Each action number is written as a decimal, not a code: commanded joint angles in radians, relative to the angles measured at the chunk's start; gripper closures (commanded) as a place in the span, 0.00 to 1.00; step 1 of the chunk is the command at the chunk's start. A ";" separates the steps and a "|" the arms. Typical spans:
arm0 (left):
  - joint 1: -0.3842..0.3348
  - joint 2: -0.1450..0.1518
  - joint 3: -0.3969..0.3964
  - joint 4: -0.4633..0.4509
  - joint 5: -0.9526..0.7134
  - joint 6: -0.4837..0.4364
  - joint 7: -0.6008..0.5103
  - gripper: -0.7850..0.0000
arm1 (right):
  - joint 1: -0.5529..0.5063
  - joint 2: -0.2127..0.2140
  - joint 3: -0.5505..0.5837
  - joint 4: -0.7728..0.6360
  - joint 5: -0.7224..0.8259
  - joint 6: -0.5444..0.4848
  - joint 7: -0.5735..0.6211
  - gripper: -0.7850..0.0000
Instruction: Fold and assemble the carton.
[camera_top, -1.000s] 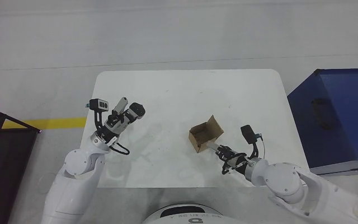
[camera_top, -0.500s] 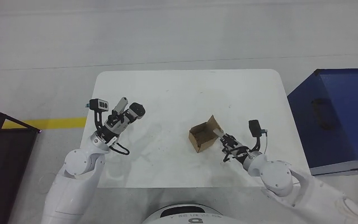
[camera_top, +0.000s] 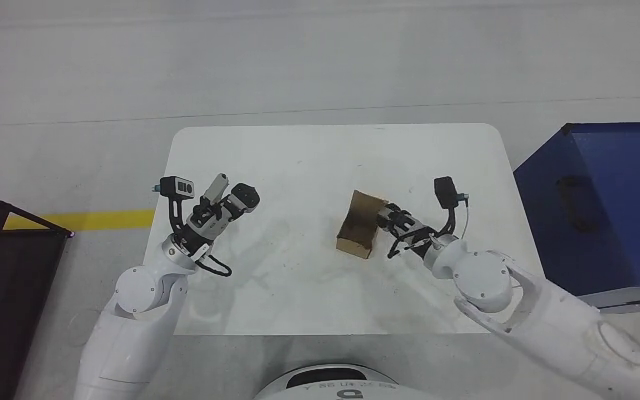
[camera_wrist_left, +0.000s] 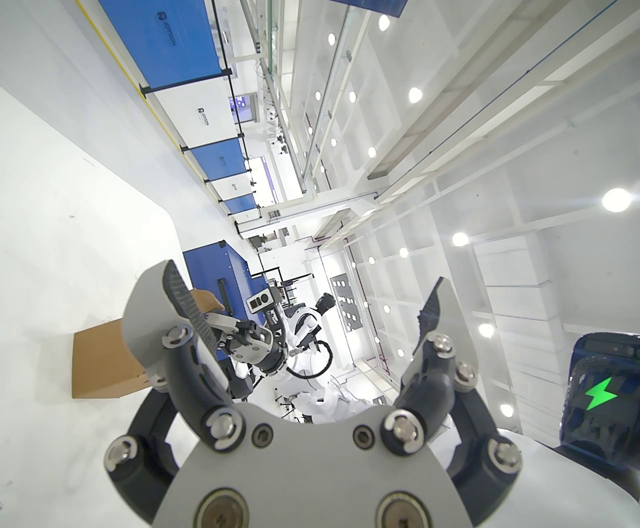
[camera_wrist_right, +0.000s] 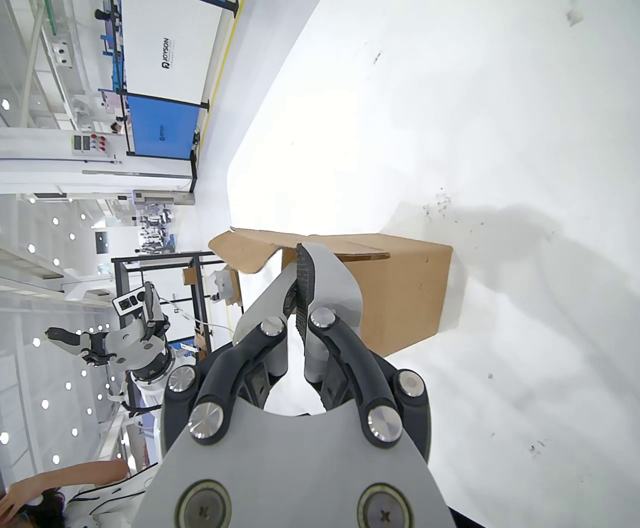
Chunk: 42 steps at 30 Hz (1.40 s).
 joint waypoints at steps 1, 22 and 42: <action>0.000 0.000 0.000 0.000 0.000 0.000 0.000 0.00 | 0.047 -0.020 -0.020 0.020 -0.011 0.030 0.022 0.98; 0.000 0.000 0.000 0.000 0.000 0.000 0.000 0.00 | -0.241 0.003 0.164 -0.090 -0.107 0.081 -0.049 0.71; 0.000 0.000 0.000 0.000 0.000 0.000 0.000 0.00 | -0.112 -0.057 0.075 -0.044 -0.267 0.196 0.195 0.70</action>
